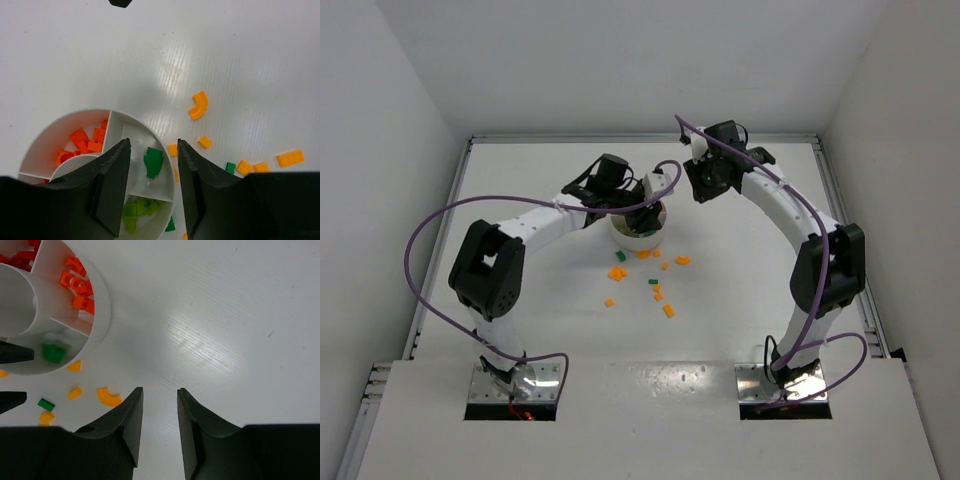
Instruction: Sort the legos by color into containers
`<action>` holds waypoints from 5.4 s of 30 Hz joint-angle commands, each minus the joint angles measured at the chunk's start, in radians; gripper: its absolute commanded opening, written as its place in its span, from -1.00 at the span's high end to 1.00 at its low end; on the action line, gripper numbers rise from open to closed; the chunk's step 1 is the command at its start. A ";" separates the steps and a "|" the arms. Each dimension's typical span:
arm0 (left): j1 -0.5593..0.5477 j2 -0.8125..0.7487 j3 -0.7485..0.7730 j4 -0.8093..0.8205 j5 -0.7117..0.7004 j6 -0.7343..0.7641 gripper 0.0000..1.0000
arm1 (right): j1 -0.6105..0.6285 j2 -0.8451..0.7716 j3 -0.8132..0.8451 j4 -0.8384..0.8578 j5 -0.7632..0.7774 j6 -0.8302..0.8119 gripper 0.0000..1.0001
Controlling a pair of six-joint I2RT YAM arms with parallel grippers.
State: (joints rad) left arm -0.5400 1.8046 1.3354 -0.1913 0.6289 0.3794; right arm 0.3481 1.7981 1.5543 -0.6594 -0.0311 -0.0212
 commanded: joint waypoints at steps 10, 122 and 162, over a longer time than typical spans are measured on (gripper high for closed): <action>0.060 -0.076 0.006 0.140 0.006 -0.137 -0.03 | -0.006 -0.089 -0.042 0.017 -0.209 -0.052 0.41; 0.591 -0.630 -0.410 0.096 -0.009 -0.384 -0.98 | 0.506 0.218 -0.010 0.251 0.169 0.189 0.67; 0.571 -0.591 -0.383 0.087 0.020 -0.384 -0.98 | 0.387 -0.045 -0.186 0.294 0.161 -0.154 0.72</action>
State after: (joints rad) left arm 0.0380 1.2102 0.9134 -0.1265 0.6315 -0.0051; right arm 0.7464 1.7348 1.3151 -0.3855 0.1455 -0.1333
